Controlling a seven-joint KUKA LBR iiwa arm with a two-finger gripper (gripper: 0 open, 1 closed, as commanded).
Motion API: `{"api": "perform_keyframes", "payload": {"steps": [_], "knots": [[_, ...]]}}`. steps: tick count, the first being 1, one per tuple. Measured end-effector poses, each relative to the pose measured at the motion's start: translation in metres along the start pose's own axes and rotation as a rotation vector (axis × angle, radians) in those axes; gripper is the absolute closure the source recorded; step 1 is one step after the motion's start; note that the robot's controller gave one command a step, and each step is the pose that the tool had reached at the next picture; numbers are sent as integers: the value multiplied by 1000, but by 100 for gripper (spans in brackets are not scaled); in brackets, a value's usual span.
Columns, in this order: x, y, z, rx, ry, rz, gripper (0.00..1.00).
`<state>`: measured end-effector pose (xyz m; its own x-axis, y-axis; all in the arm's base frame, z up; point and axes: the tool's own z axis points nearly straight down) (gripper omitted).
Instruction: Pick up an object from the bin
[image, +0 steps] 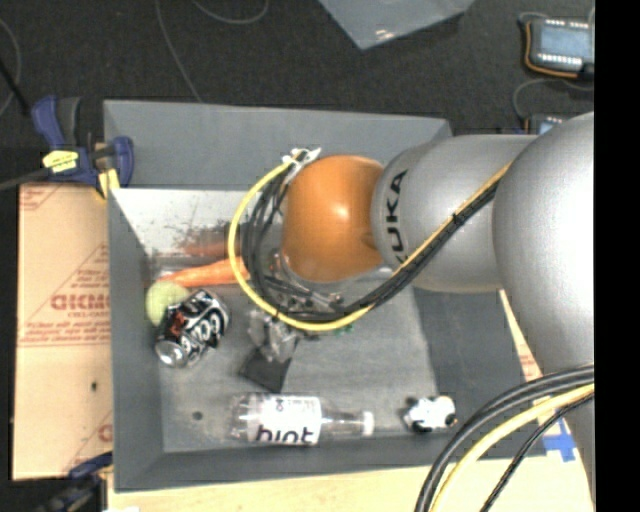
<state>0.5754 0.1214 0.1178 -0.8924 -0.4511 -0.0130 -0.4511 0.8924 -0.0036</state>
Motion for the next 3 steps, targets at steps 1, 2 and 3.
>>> {"api": "perform_keyframes", "payload": {"steps": [1,2,3], "knots": [[1,0,-13,-2,6,1,100],[1,0,-35,-1,5,2,100],[-1,0,-52,0,0,2,100]]}}
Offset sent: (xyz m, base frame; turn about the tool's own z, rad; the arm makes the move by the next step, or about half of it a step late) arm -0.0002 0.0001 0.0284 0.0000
